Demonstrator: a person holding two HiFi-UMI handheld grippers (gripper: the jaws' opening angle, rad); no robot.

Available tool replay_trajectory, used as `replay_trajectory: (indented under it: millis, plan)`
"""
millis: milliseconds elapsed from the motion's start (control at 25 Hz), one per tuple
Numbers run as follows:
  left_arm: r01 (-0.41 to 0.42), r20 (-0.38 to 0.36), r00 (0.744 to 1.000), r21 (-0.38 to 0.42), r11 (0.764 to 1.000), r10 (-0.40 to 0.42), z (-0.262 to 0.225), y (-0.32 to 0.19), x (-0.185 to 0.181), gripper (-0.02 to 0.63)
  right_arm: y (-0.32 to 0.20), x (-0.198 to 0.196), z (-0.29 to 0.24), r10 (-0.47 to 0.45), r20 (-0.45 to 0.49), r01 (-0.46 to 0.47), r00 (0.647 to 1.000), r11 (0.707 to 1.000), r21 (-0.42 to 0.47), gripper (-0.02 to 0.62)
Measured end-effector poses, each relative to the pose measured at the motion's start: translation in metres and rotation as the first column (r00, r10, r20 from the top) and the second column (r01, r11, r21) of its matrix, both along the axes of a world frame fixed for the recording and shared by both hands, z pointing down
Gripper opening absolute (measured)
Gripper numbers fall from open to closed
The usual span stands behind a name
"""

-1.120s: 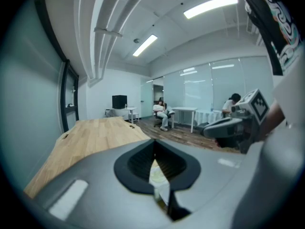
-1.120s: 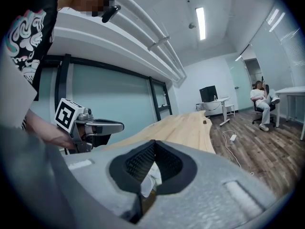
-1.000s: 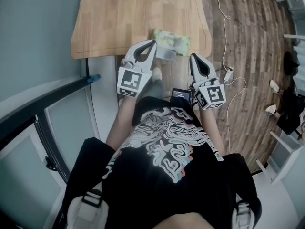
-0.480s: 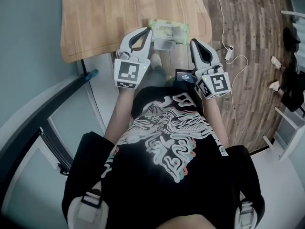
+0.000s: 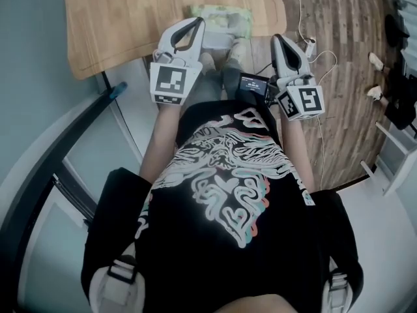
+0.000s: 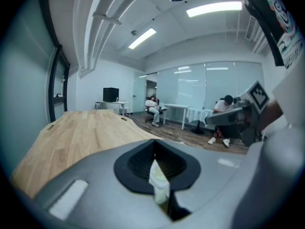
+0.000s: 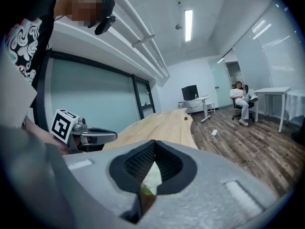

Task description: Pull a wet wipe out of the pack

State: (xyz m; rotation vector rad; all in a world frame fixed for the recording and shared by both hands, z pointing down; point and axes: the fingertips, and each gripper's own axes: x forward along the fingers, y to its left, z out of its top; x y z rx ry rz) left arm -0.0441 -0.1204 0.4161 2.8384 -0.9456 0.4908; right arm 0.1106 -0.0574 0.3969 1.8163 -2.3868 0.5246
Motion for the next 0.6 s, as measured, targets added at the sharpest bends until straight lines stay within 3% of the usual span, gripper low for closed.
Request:
replay_trajectory:
  millis: [360,600]
  plan:
    - [0.028,0.012,1.000,-0.025,0.999,-0.028,0.017,0.002,-0.006,-0.011,0.002,-0.008,0.009,-0.029,0.006,0.029,1.000,0.999,-0.017,-0.002]
    - [0.022,0.024,0.999,-0.030,0.999,-0.021,0.024,0.000,-0.001,-0.012,0.000,-0.017,0.005,-0.097,-0.111,0.099,0.989,0.995,0.014,-0.002]
